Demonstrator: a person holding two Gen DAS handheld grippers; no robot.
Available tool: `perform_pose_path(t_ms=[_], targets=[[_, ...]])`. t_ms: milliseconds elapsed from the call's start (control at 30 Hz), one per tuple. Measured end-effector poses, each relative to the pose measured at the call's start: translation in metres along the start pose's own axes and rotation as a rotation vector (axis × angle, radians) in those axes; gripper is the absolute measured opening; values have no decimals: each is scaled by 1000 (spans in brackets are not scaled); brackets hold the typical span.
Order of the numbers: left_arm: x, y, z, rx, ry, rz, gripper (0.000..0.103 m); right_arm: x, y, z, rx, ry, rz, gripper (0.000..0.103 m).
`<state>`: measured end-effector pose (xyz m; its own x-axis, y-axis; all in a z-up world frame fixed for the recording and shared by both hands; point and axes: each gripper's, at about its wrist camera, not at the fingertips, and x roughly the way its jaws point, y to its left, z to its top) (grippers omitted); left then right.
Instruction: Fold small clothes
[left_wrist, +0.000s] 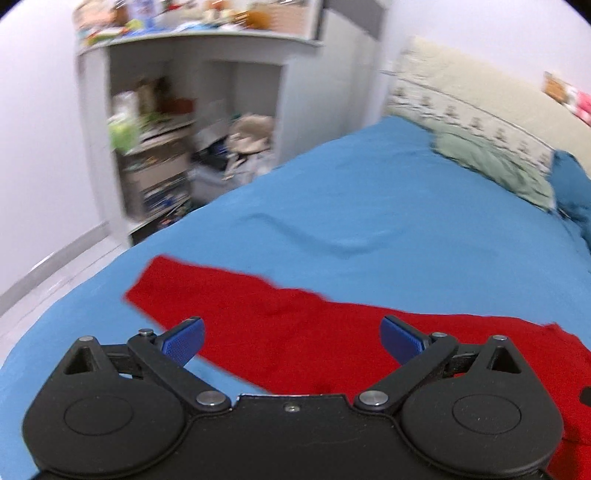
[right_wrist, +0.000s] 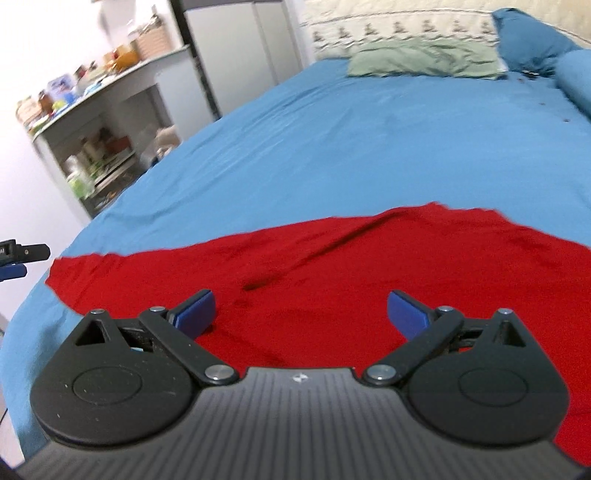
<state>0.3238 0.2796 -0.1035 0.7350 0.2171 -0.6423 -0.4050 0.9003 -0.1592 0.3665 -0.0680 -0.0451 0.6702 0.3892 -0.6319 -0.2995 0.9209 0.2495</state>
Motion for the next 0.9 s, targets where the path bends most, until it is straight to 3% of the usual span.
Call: perform_pose_path(t_ms=[100, 200, 233, 400, 500, 600, 633, 667, 800, 900], targets=[[15, 39, -8, -99, 39, 15, 97, 16, 18, -3, -20, 22, 11, 103], [34, 75, -23, -217, 89, -18, 83, 27, 29, -8, -39, 48, 17, 103], [42, 83, -29, -258, 108, -33, 74, 30, 33, -8, -47, 55, 21, 103], [57, 88, -30, -308, 71, -86, 67, 39, 50, -10, -88, 58, 18, 103], [70, 84, -23, -327, 53, -84, 55, 42, 53, -11, -94, 56, 22, 103], [82, 86, -19, -354, 26, -45, 28, 45, 57, -11, -94, 50, 22, 103], [84, 86, -19, -359, 24, -29, 11, 45, 57, -11, -92, 46, 22, 103], [88, 87, -16, -362, 25, -20, 6, 45, 57, -11, -89, 43, 23, 103], [87, 82, -8, -360, 22, 2, 4, 43, 53, -11, -74, 25, 21, 103], [68, 64, 7, -316, -33, -16, 4, 37, 46, -9, -49, 2, 13, 103]])
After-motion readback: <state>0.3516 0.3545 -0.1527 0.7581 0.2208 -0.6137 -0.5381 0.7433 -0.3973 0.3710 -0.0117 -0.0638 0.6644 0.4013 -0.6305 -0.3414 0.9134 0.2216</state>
